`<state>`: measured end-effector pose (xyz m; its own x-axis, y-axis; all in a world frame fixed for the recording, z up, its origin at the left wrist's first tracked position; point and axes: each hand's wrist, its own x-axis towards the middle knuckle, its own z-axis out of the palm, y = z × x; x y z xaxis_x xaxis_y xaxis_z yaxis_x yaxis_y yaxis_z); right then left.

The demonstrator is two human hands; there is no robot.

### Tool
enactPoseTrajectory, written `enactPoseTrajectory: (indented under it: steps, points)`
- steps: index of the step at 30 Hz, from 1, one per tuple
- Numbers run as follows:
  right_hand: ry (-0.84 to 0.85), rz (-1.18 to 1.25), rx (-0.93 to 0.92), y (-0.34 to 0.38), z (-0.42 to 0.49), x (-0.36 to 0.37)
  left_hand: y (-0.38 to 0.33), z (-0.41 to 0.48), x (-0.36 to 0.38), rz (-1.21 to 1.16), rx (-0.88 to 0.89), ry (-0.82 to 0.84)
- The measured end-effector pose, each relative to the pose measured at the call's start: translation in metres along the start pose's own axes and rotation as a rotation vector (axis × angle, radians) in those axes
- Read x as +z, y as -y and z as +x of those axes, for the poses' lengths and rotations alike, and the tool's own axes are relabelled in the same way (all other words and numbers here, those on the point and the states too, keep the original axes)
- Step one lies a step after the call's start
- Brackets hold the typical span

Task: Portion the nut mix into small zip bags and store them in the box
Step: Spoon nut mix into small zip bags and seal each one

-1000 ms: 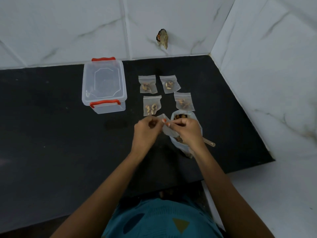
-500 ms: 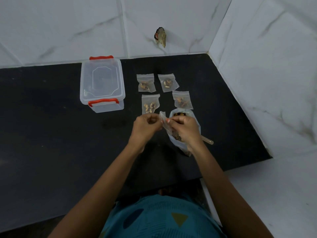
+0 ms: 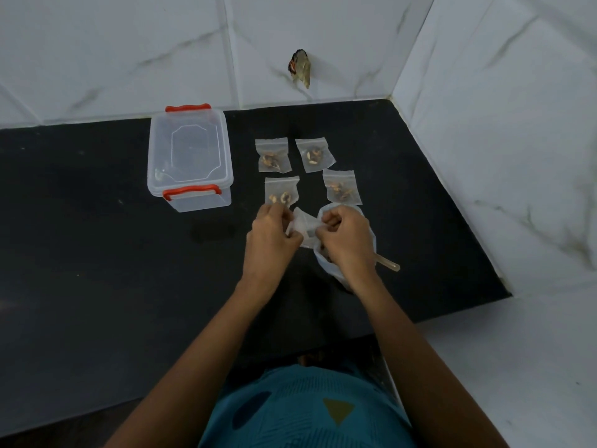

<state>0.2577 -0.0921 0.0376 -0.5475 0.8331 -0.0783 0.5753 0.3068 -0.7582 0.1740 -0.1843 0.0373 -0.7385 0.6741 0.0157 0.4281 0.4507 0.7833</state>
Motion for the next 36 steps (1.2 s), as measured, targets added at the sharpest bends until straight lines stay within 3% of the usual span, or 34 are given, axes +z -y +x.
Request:
enactPoseTrajectory:
  steps: [8, 13, 16, 19, 27, 32, 36]
  points:
    - [0.081, -0.048, -0.128, -0.002, 0.006, -0.004, -0.003, 0.006, -0.003, -0.068, 0.068, 0.076]
    - [0.063, -0.134, -0.082, -0.002, 0.006, -0.009, 0.0, 0.006, -0.006, 0.011, 0.089, 0.13]
    - [0.081, -0.102, -0.073, 0.0, 0.005, -0.014, 0.002, 0.008, -0.009, 0.01, 0.29, 0.269]
    - [0.099, -0.047, -0.055, 0.001, 0.005, -0.017, 0.012, 0.008, -0.004, 0.015, 0.344, 0.435]
    - [0.148, 0.053, -0.02, 0.006, -0.001, -0.019, 0.022, 0.004, 0.023, -0.185, 0.414, 0.151]
    - [0.23, 0.161, 0.031, 0.005, 0.0, -0.027, 0.023, 0.006, 0.016, -0.495, 0.302, 0.288]
    - [0.244, 0.164, 0.066, 0.002, 0.002, -0.029, 0.03, 0.009, 0.023, -0.394, 0.329, 0.325]
